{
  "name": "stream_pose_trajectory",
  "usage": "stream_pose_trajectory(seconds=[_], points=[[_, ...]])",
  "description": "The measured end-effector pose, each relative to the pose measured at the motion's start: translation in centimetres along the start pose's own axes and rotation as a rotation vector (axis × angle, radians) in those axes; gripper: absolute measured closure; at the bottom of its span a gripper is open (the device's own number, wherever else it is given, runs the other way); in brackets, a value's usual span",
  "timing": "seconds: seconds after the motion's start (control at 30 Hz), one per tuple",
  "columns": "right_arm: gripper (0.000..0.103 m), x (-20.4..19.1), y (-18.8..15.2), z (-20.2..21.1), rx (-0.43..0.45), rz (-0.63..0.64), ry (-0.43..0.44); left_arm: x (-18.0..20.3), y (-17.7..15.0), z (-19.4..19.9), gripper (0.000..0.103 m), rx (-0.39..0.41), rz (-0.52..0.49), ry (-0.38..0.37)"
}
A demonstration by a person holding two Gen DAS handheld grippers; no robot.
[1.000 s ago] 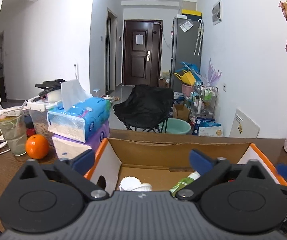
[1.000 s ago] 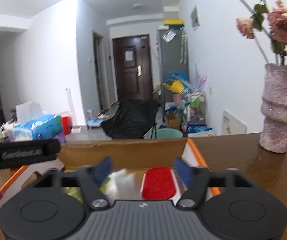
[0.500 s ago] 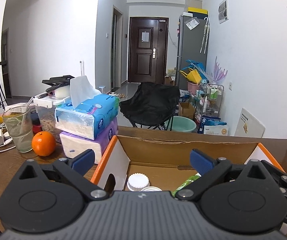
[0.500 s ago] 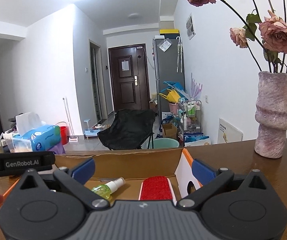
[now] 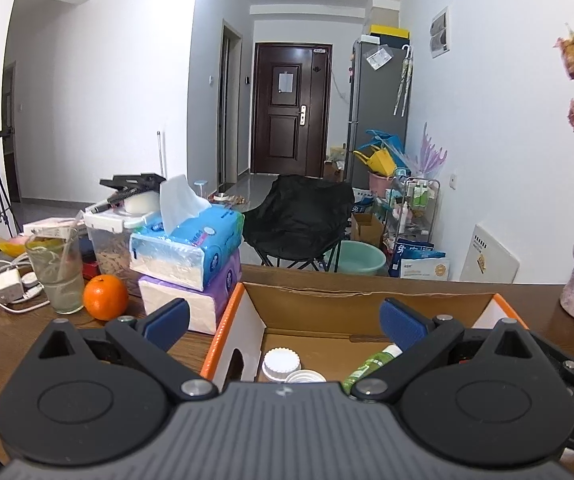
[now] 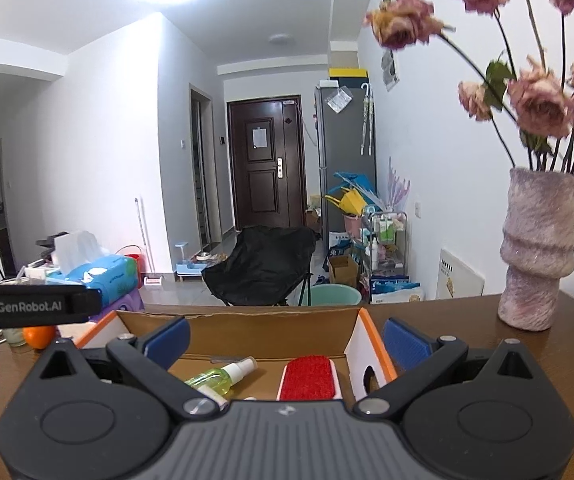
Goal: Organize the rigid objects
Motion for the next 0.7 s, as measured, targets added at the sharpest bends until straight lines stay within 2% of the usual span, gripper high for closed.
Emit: stream_pose_trajectory(seconds=[0.43,0.7], points=[[0.0,1.2,0.6,8.5,0.017,0.001,-0.004,-0.8,-0.5,8.6,0.0,0.014,-0.033,-0.034],[0.0,1.3,0.2,14.9,0.004,0.001,-0.017,-0.8,-2.1,15.2,0.0,0.017,-0.075,-0.043]])
Point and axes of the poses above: each gripper's, at about its wrist camera, not at the fingertips, and z roughly against the way its jaws point, x to its right, y to its top, the point moved 4 cm from there along -z, roughly the way its jaws point, and after that the axes turned 13 degrees about z, right-handed, at the moved point
